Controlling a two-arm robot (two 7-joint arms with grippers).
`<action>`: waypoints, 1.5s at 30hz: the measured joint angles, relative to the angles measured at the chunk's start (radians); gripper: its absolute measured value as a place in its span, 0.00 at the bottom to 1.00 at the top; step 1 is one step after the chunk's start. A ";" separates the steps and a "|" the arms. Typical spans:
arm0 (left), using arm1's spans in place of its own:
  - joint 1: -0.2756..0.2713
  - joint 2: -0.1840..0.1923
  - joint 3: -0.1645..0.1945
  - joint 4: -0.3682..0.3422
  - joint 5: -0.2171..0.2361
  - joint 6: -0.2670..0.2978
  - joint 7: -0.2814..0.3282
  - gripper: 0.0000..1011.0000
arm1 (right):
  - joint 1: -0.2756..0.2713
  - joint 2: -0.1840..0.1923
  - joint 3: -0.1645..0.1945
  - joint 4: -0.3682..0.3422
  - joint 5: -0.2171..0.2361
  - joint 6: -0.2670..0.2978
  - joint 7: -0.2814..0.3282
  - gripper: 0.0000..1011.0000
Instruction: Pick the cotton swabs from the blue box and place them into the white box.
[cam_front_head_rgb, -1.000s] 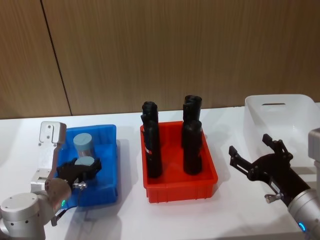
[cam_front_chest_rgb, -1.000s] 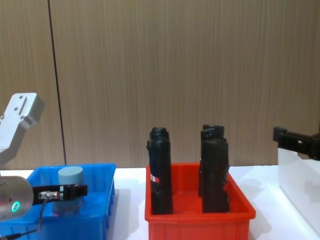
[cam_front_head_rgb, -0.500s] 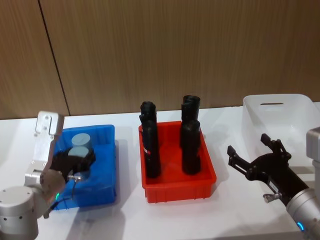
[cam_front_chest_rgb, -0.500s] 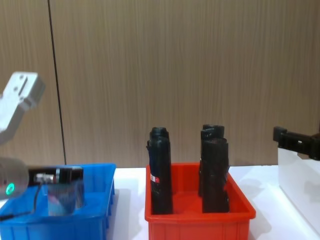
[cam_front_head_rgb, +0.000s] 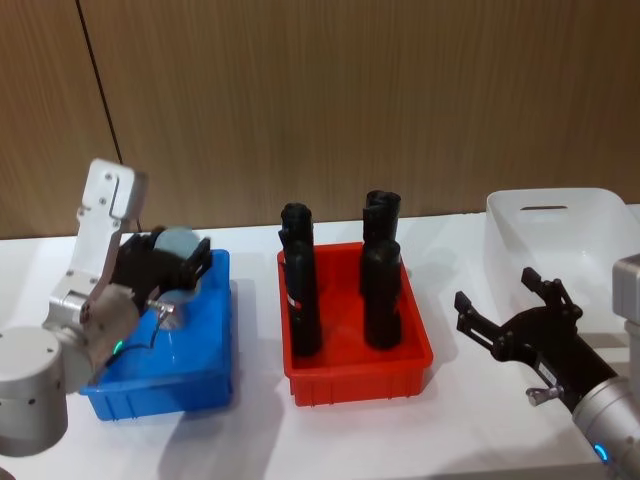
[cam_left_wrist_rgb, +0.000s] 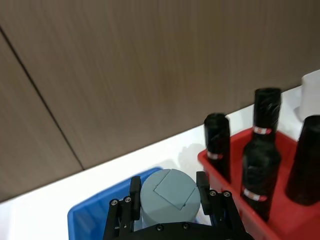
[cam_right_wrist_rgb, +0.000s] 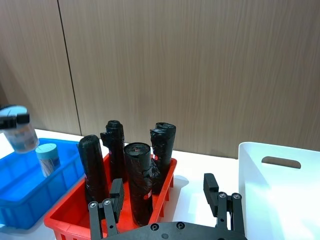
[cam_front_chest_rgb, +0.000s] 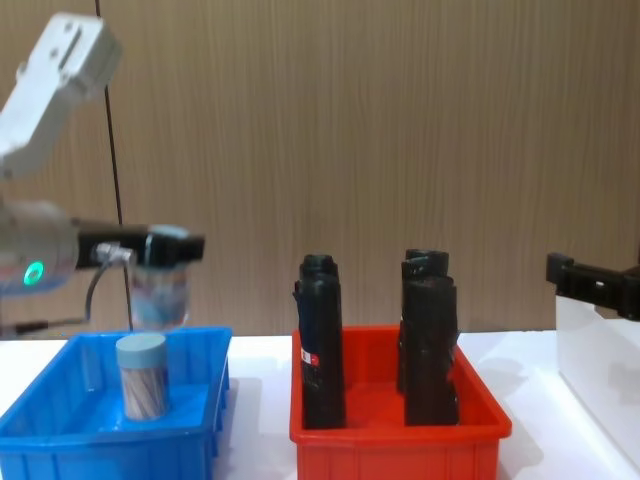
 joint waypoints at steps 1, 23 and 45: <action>-0.002 0.001 0.000 -0.014 0.005 -0.003 -0.015 0.66 | 0.000 0.000 0.000 0.000 0.000 0.000 0.000 0.99; -0.049 -0.036 0.023 -0.079 -0.062 -0.072 -0.249 0.66 | 0.000 0.000 0.000 0.000 0.000 0.000 0.000 0.99; -0.152 -0.130 0.076 0.053 -0.140 -0.068 -0.474 0.66 | 0.000 0.000 0.000 0.000 0.000 0.000 0.000 0.99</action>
